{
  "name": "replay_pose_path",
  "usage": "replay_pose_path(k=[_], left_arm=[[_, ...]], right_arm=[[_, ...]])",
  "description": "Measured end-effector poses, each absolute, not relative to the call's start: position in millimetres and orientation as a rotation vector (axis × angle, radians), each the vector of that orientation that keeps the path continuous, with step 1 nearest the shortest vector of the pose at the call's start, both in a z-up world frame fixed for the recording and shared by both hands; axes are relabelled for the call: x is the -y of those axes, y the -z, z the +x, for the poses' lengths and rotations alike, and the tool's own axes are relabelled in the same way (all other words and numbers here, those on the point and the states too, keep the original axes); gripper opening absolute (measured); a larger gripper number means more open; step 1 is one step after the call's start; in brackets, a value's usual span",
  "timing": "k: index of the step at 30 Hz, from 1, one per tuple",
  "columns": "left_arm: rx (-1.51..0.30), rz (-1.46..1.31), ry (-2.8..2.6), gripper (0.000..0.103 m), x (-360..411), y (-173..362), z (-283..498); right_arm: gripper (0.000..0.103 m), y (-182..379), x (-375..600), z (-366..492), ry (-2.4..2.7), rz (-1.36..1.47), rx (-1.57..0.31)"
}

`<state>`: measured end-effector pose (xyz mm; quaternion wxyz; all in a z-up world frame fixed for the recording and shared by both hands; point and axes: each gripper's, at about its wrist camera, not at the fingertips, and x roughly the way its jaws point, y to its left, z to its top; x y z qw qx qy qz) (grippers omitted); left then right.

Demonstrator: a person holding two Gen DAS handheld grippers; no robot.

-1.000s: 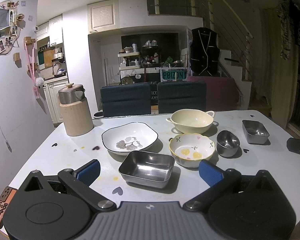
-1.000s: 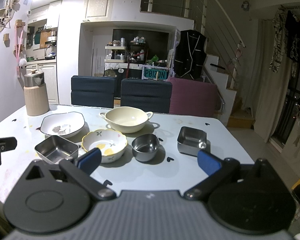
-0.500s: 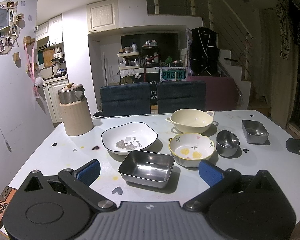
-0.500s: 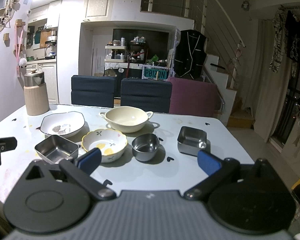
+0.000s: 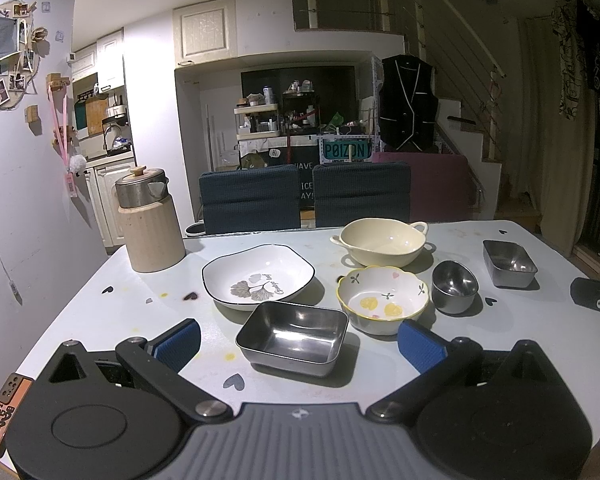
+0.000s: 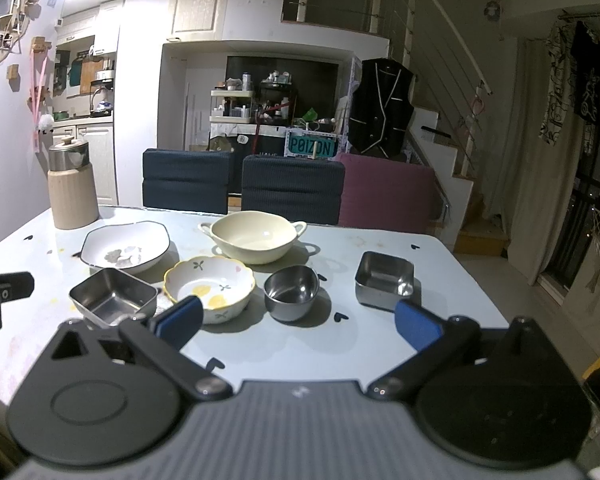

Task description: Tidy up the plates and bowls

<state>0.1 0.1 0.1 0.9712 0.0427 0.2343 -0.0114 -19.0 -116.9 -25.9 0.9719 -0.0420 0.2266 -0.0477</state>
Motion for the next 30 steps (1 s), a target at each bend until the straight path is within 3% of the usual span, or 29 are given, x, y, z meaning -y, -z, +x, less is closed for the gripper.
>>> replay_pose_path(k=[30], left_arm=[[-0.478, 0.086, 0.021, 0.103, -0.2, 0.0, 0.2]], right_arm=[[0.103, 27.3, 115.6, -21.5, 0.095, -0.088, -0.464]])
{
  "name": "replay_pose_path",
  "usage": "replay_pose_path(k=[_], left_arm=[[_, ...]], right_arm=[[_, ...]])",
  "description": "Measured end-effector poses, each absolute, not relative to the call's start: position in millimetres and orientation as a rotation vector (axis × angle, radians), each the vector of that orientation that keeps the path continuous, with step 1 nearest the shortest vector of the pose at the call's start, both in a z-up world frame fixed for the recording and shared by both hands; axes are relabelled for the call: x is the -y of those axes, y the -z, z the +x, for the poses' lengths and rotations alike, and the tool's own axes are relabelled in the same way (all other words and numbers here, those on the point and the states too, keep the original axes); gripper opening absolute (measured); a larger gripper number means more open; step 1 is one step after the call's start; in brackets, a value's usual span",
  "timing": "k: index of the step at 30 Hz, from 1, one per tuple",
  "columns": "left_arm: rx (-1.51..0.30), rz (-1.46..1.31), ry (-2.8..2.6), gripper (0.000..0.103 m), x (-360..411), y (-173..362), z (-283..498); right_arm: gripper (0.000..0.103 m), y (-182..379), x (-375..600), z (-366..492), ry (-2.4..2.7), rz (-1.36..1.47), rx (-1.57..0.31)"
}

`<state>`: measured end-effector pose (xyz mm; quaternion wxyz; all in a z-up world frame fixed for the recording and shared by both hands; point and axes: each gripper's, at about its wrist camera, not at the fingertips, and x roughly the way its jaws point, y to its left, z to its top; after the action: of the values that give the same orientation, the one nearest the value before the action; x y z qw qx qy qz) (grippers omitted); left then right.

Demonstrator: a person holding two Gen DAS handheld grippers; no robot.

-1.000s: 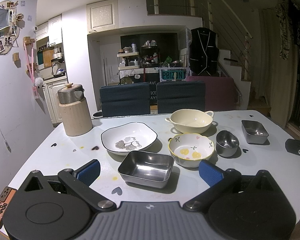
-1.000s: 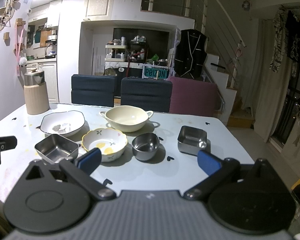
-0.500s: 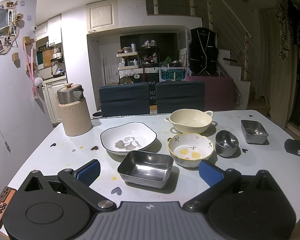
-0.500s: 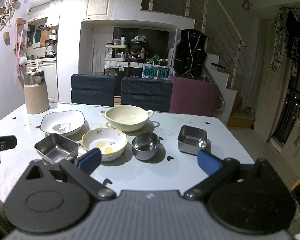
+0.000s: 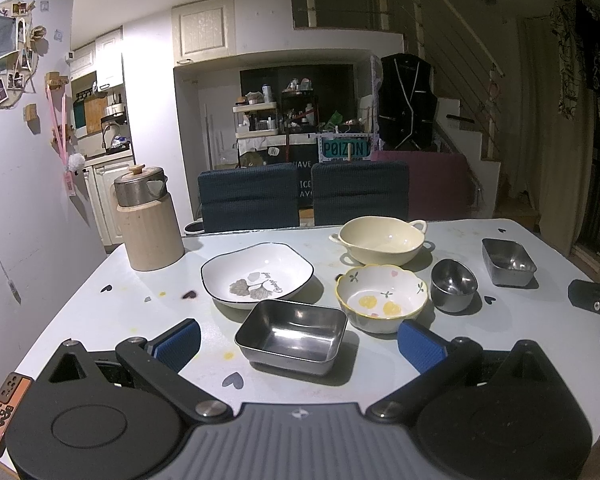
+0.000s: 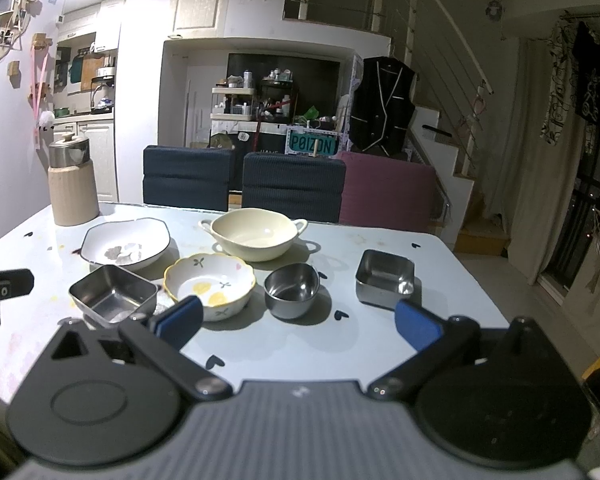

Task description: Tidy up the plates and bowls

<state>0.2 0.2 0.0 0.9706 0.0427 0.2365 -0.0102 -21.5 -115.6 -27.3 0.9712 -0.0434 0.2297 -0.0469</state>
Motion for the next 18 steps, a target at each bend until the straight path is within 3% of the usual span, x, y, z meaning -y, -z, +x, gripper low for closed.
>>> replay_pose_path(k=[18], left_arm=[[-0.507, 0.011, -0.094, 0.103, -46.2, 2.5, -2.7]], right_arm=[[0.103, 26.8, 86.7, -4.2, 0.0, -0.137, -0.491]])
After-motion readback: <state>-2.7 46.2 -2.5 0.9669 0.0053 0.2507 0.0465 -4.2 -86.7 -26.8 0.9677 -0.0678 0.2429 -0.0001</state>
